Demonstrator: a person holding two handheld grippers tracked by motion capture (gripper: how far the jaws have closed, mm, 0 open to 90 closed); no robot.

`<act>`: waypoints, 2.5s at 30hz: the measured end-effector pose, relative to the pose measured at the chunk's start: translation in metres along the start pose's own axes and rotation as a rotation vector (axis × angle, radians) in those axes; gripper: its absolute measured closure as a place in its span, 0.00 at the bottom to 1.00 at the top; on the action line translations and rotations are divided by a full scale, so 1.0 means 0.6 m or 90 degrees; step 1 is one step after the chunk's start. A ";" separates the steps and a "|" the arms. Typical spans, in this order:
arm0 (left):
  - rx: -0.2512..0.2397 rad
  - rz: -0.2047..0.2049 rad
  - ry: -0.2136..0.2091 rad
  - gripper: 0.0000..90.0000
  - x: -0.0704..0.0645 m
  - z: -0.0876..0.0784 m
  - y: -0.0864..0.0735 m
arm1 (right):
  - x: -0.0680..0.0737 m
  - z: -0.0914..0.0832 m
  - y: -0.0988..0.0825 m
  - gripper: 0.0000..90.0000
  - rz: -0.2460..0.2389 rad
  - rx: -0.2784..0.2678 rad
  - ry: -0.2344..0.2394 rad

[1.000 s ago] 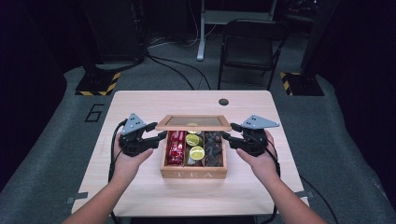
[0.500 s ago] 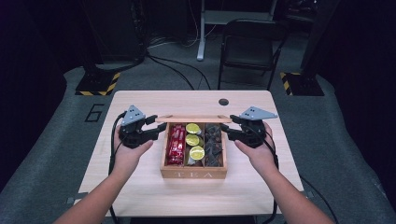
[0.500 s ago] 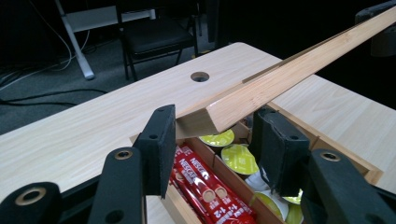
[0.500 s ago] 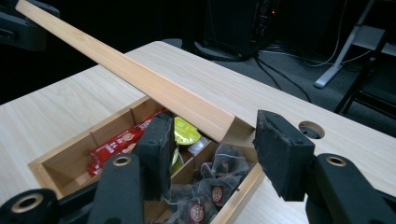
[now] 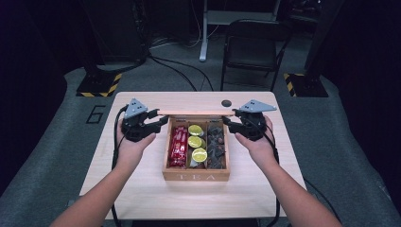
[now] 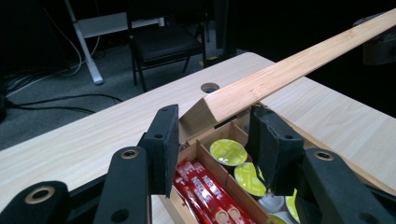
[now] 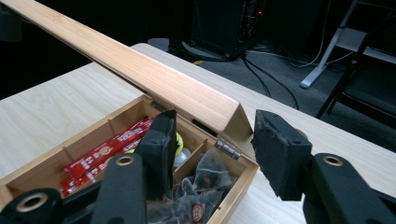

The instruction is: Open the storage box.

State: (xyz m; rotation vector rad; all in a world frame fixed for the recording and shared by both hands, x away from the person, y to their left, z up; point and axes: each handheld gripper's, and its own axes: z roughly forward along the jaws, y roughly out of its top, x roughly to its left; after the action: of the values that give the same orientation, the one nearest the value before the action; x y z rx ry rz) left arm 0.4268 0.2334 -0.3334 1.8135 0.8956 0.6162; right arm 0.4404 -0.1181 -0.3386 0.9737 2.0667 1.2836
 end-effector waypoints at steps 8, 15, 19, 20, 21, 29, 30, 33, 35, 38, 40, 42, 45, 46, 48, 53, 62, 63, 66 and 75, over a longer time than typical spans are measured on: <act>0.002 0.005 0.006 0.62 0.008 0.009 0.009 | -0.010 0.013 0.011 0.64 0.002 -0.002 -0.014; 0.005 0.005 0.013 0.63 0.014 0.017 0.019 | -0.016 0.018 0.017 0.66 -0.001 -0.007 -0.023; 0.009 0.007 0.022 0.66 0.018 0.022 0.024 | -0.020 0.022 0.021 0.66 0.001 -0.008 -0.024; 0.006 0.002 0.025 0.67 0.019 0.024 0.023 | -0.020 0.023 0.022 0.66 0.003 -0.010 -0.026; 0.005 0.002 0.026 0.68 0.021 0.028 0.023 | -0.021 0.023 0.022 0.66 0.007 -0.010 -0.025; -0.001 -0.001 0.034 0.69 0.024 0.035 0.027 | -0.028 0.029 0.026 0.66 0.029 -0.012 -0.020; 0.001 0.001 0.037 0.69 0.024 0.037 0.028 | -0.029 0.030 0.027 0.66 0.027 -0.013 -0.020; -0.001 -0.002 0.042 0.68 0.024 0.040 0.030 | -0.029 0.031 0.030 0.66 0.032 -0.010 -0.025; 0.004 -0.001 0.042 0.68 0.025 0.044 0.029 | -0.029 0.032 0.031 0.66 0.026 -0.010 -0.028; 0.010 -0.002 0.043 0.67 0.028 0.052 0.028 | -0.029 0.032 0.033 0.66 0.028 -0.009 -0.030; 0.008 -0.002 0.043 0.67 0.030 0.056 0.027 | -0.030 0.033 0.034 0.66 0.032 -0.010 -0.030; 0.009 -0.012 0.038 0.67 0.034 0.059 0.025 | -0.031 0.035 0.034 0.66 0.037 -0.012 -0.031; 0.006 -0.012 0.039 0.67 0.037 0.063 0.024 | -0.033 0.036 0.036 0.66 0.040 -0.013 -0.029; 0.006 -0.011 0.037 0.67 0.038 0.063 0.024 | -0.034 0.037 0.038 0.66 0.042 -0.011 -0.029; 0.003 -0.020 0.036 0.67 0.040 0.066 0.024 | -0.035 0.038 0.039 0.66 0.041 -0.014 -0.029; 0.008 -0.020 0.036 0.69 0.045 0.071 0.023 | -0.037 0.041 0.042 0.65 0.047 -0.014 -0.031; 0.007 -0.024 0.039 0.70 0.048 0.076 0.027 | -0.040 0.050 0.041 0.61 0.049 -0.013 -0.030; 0.007 -0.025 0.040 0.70 0.049 0.077 0.028 | -0.040 0.051 0.040 0.61 0.046 -0.013 -0.031; 0.007 -0.028 0.041 0.70 0.050 0.078 0.029 | -0.041 0.054 0.039 0.60 0.044 -0.009 -0.032; 0.006 -0.034 0.046 0.70 0.055 0.085 0.034 | -0.043 0.070 0.035 0.57 0.037 0.007 -0.042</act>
State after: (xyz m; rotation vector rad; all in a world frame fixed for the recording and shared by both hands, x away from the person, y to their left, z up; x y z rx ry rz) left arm 0.4908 0.2270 -0.3336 1.7796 0.9944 0.6476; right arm 0.4935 -0.1100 -0.3360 1.0728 2.0113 1.2536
